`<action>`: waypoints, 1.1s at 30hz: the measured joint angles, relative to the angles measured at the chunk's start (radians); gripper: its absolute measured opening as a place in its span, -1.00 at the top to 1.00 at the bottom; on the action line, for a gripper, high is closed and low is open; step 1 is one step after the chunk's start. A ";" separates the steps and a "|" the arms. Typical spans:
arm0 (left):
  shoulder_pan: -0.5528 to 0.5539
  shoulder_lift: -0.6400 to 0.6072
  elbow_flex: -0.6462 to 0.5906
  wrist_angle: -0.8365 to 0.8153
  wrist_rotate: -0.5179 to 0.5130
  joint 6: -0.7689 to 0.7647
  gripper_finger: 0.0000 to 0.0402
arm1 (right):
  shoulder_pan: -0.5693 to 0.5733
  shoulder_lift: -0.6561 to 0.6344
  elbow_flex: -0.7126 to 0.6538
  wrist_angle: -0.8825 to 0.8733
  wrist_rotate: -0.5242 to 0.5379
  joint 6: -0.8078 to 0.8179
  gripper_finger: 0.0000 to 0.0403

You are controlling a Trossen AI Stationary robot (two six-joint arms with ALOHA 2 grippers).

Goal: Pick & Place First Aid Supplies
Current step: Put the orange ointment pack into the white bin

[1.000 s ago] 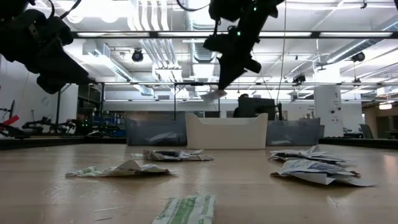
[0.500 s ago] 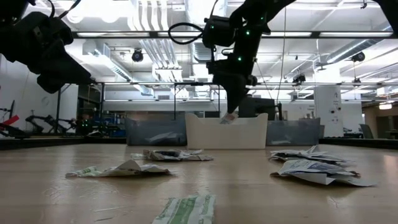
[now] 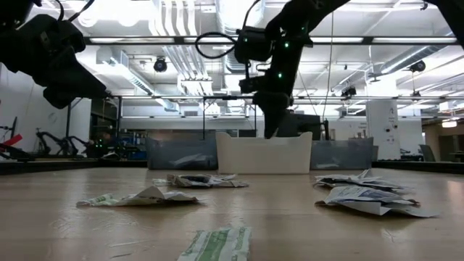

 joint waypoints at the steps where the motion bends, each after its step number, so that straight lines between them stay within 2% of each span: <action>1: 0.000 0.000 0.000 0.000 0.000 0.000 0.53 | -0.001 0.010 0.000 0.006 0.000 0.000 0.84; 7: 0.000 0.004 0.000 0.001 0.001 -0.003 0.53 | -0.005 0.044 0.000 -0.001 0.000 0.002 0.66; 14: 0.000 0.005 0.000 0.000 0.001 -0.006 0.53 | 0.008 -0.022 0.046 -0.017 -0.031 0.024 0.53; 17: 0.000 0.005 0.000 0.000 0.001 -0.006 0.53 | 0.024 -0.053 0.069 -0.010 -0.169 0.024 0.50; 21: 0.000 0.005 0.000 0.000 0.001 -0.006 0.53 | 0.065 -0.067 0.087 0.006 -0.429 -0.013 0.50; 23: 0.000 0.006 0.000 0.000 0.002 -0.006 0.53 | 0.094 -0.068 0.088 0.007 -0.504 -0.021 0.52; 26: 0.000 0.006 0.000 0.000 0.002 -0.006 0.53 | 0.139 -0.057 0.088 0.005 -0.506 0.025 0.55; 33: 0.000 0.006 0.000 0.000 0.002 -0.006 0.53 | 0.206 -0.022 0.087 0.010 -0.392 0.262 0.61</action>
